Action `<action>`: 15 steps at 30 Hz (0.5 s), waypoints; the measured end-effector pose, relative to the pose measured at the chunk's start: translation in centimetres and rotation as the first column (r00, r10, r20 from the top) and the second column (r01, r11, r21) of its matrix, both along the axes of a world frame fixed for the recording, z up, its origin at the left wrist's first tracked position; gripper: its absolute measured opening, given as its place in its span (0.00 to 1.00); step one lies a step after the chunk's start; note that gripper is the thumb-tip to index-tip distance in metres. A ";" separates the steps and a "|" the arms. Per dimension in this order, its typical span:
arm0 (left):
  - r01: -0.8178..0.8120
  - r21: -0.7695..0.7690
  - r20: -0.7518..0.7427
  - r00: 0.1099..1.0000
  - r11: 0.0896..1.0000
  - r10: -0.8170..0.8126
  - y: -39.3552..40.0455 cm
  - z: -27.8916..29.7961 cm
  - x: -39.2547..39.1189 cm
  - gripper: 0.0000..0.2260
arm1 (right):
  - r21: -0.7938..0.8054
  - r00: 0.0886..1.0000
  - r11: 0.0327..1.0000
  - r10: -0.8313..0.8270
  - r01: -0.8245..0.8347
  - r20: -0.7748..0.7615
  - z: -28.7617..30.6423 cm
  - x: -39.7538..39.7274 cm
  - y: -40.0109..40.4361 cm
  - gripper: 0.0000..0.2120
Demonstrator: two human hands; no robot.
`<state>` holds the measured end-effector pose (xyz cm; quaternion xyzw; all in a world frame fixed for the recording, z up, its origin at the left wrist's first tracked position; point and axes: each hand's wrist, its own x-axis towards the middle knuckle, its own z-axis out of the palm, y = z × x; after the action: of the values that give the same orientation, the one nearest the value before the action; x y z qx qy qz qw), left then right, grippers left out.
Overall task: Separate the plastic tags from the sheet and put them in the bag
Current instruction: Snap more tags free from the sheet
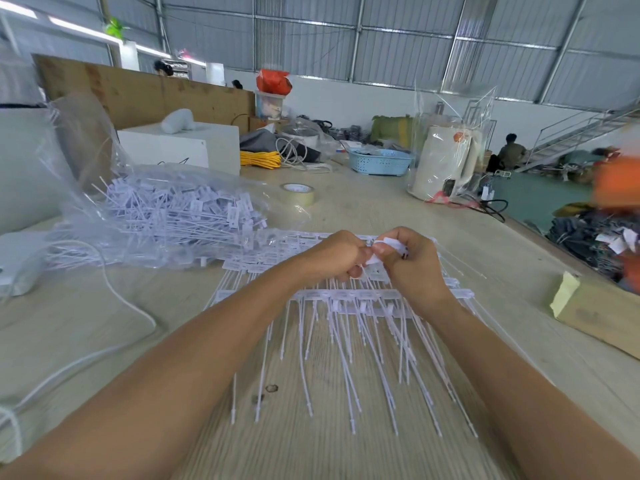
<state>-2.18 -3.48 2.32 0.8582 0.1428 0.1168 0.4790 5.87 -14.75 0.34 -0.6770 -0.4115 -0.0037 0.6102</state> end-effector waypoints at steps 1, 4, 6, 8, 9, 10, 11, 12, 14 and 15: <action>0.010 -0.051 -0.002 1.000 0.999 -0.010 0.1 0.1 -0.1 0.14 | 0.016 1.000 1.000 0.009 -0.009 0.004 0.0 -0.1 0.0 0.05; 0.059 -0.148 -0.025 0.998 0.987 -0.063 0.4 0.3 -0.4 0.16 | 0.035 0.999 0.999 0.038 -0.038 0.007 0.1 -0.1 0.0 0.04; 0.086 -0.195 -0.050 0.994 0.977 -0.098 0.7 0.4 -0.7 0.16 | 0.042 0.999 0.998 0.054 -0.054 0.010 0.1 -0.2 0.1 0.05; 0.100 -0.230 -0.071 0.990 0.968 -0.119 0.9 0.6 -0.8 0.16 | 0.066 0.996 0.994 0.090 -0.088 -0.019 0.3 -0.2 0.0 0.08; 0.098 -0.248 -0.080 0.989 0.964 -0.122 1.0 0.6 -0.8 0.16 | 0.080 0.993 0.991 0.114 -0.111 -0.039 0.3 -0.2 -0.1 0.09; 0.095 -0.266 -0.088 0.989 0.959 -0.122 1.1 0.7 -0.7 0.16 | 0.091 0.989 0.987 0.137 -0.132 -0.056 0.4 -0.2 -0.2 0.10; 0.094 -0.279 -0.097 0.987 0.956 -0.126 1.2 0.7 -0.7 0.15 | 0.097 0.985 0.984 0.157 -0.150 -0.069 0.4 -0.2 -0.2 0.10; 0.098 -0.286 -0.105 0.986 0.953 -0.133 1.3 0.7 -0.7 0.15 | 0.101 0.982 0.981 0.171 -0.163 -0.080 0.4 -0.2 -0.3 0.10; 0.110 -0.289 -0.118 0.982 0.951 -0.149 1.3 0.7 -0.7 0.15 | 0.100 0.978 0.980 0.184 -0.174 -0.097 0.3 -0.1 -0.3 0.11; 0.113 -0.289 -0.122 0.981 0.951 -0.154 1.4 0.7 -0.7 0.15 | 0.098 0.977 0.979 0.188 -0.178 -0.104 0.3 -0.1 -0.3 0.11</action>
<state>-2.87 -2.08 3.00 0.7956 0.1332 0.0011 0.5910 5.80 -15.04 0.65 -0.6079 -0.4365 0.0725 0.6593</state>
